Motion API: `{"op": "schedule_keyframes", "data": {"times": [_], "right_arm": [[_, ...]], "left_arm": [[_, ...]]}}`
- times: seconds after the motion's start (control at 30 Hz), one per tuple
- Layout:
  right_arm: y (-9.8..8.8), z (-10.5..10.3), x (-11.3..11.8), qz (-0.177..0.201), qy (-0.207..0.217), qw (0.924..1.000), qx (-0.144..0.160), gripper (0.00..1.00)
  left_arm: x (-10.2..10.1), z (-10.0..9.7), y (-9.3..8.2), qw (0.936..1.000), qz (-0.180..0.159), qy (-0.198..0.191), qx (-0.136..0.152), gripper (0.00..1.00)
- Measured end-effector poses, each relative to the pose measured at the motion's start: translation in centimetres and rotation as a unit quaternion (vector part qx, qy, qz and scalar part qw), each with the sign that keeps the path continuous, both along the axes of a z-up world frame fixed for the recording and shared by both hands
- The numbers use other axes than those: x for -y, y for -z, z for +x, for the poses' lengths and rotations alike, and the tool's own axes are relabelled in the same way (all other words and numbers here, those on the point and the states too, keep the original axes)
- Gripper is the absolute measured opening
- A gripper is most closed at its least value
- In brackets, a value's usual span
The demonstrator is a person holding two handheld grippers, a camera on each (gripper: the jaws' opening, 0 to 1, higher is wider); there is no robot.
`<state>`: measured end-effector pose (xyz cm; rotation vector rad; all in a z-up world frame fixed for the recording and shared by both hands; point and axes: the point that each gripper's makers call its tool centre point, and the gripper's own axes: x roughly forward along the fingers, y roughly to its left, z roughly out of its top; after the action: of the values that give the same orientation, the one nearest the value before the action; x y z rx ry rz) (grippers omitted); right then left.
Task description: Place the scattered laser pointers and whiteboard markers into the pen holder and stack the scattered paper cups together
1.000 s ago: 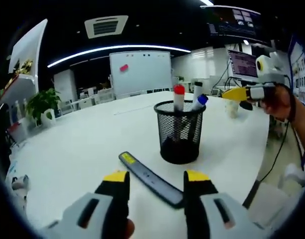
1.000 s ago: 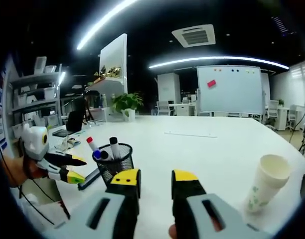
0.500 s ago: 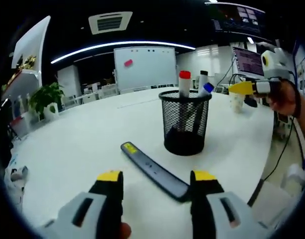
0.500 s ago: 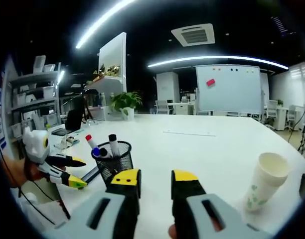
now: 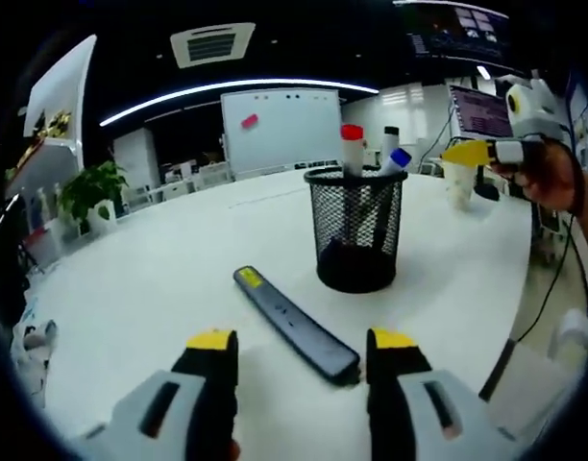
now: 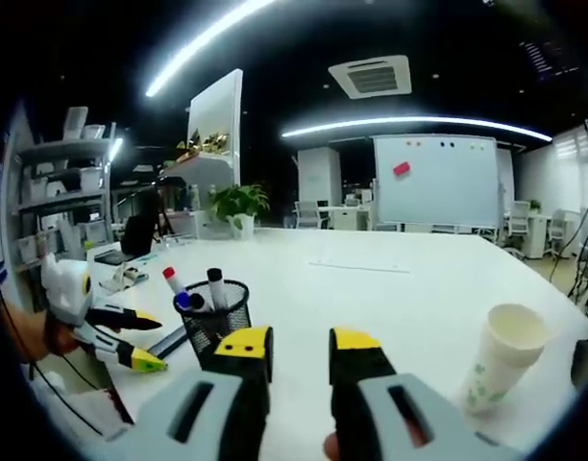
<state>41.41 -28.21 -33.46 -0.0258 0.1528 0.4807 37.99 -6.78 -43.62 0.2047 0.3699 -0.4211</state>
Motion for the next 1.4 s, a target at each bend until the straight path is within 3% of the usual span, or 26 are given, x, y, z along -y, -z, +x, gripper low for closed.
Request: {"op": "schedule_keyframes", "data": {"times": [0.43, 1.4], "right_arm": [[-0.3, 0.2, 0.9, 0.006, 0.018, 0.9998, 0.012, 0.23], [0.4, 0.6, 0.3, 0.018, 0.014, 0.9997, -0.001, 0.19]], "left_arm": [[0.5, 0.1, 0.2, 0.9994, -0.025, -0.009, -0.022, 0.46], [0.3, 0.1, 0.3, 0.9981, -0.046, 0.001, -0.041, 0.32]]}}
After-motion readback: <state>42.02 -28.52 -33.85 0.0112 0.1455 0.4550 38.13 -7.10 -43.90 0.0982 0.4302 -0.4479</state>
